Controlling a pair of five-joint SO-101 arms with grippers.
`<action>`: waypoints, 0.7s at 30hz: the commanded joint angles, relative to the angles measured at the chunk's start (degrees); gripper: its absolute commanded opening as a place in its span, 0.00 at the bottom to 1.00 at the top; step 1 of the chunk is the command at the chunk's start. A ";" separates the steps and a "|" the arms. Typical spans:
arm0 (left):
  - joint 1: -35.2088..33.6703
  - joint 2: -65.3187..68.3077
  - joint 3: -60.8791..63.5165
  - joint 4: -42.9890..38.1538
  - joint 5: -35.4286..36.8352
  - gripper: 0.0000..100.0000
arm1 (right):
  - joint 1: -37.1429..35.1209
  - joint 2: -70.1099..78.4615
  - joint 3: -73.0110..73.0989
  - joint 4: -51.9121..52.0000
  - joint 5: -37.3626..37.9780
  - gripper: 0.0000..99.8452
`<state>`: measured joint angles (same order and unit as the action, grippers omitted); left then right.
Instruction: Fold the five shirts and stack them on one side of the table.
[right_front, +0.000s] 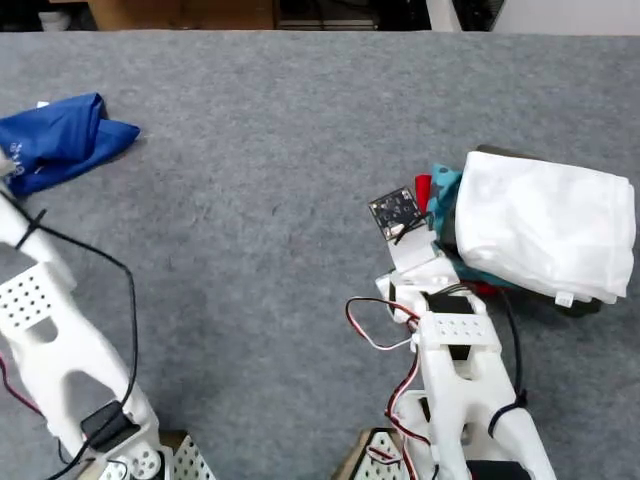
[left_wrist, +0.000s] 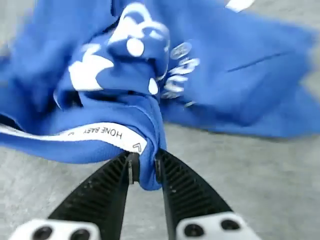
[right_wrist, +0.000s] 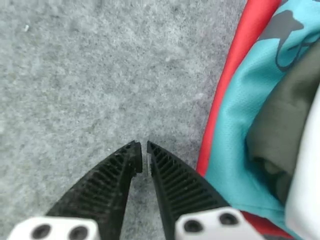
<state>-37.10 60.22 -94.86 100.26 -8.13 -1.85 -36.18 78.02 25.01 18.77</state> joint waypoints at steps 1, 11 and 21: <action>4.84 -8.66 -0.62 0.79 -0.26 0.02 | -0.48 -1.45 -1.36 -1.32 -0.26 0.04; 20.31 -26.51 20.31 0.79 -0.18 0.02 | -0.48 -1.45 -1.36 -1.41 -0.18 0.04; 44.57 -50.59 62.15 0.44 -0.18 0.02 | -0.48 -1.45 -1.36 -1.41 -0.09 0.04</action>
<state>0.44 18.11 -41.93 100.26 -8.04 -1.85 -36.18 78.02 24.75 18.77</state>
